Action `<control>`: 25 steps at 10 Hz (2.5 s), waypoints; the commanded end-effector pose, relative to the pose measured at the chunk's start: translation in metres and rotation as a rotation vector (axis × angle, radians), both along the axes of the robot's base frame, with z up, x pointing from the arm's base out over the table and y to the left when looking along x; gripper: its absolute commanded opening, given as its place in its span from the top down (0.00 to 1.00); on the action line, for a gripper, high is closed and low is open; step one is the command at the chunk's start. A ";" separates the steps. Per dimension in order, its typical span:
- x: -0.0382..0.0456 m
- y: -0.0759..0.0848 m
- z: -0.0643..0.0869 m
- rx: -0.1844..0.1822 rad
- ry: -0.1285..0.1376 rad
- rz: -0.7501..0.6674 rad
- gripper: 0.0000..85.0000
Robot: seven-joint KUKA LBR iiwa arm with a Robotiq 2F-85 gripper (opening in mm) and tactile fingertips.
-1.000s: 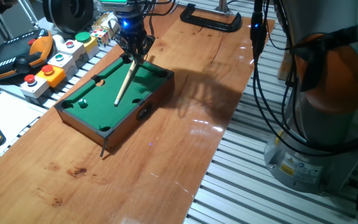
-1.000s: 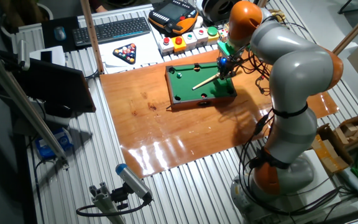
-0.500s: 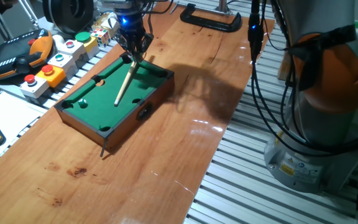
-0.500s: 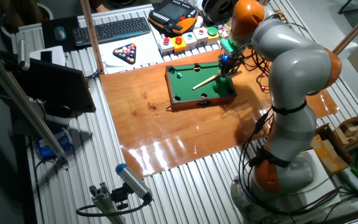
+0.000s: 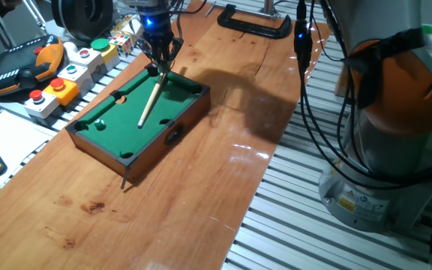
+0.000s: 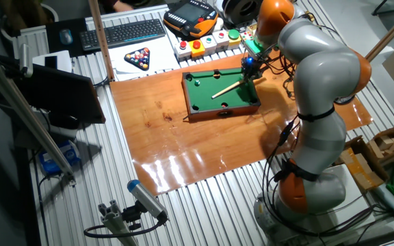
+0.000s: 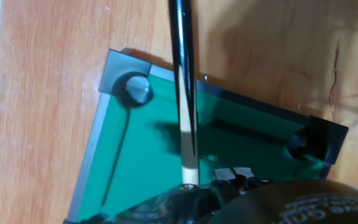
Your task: Hit the pool ball
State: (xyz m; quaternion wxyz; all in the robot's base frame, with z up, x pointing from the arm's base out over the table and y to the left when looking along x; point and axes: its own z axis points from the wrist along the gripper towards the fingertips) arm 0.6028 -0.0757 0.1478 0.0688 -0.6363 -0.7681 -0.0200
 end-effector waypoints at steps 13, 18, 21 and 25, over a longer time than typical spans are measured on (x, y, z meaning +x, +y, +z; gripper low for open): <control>0.0147 -0.004 -0.021 0.038 -0.035 0.035 0.15; 0.0175 -0.007 -0.027 0.073 -0.029 0.023 0.19; 0.0192 -0.008 -0.032 0.087 -0.023 0.022 0.24; 0.0188 -0.007 -0.035 0.136 0.003 0.009 0.30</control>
